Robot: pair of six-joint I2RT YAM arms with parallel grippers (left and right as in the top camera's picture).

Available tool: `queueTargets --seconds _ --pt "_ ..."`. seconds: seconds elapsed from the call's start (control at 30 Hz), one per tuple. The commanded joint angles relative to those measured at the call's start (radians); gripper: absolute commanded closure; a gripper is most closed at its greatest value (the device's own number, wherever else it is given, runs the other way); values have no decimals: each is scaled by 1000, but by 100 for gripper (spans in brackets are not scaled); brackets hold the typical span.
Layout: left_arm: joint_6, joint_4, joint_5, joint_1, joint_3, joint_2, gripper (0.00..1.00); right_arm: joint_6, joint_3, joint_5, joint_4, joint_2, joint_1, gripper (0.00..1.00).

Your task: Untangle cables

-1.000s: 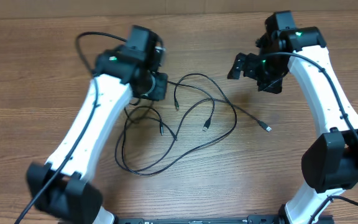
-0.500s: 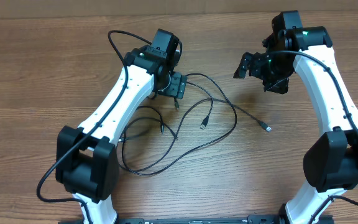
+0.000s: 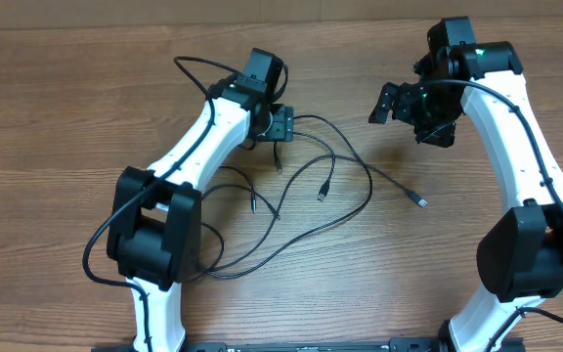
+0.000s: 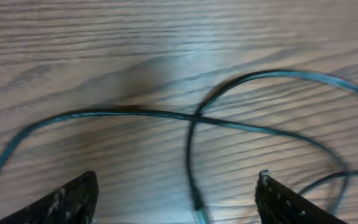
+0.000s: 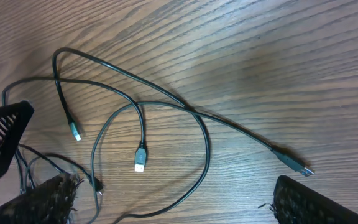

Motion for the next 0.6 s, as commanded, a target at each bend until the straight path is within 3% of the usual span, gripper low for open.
queueTargets --seconds 0.0,0.23,0.57 --pt "201 -41 56 74 8 3 22 -5 2 10 4 -6 -4 0" --pt "420 -179 146 240 7 7 22 -8 2 10 22 -6 -4 0" --pt "603 -193 52 282 -3 16 31 -7 2 10 29 -6 -4 0"
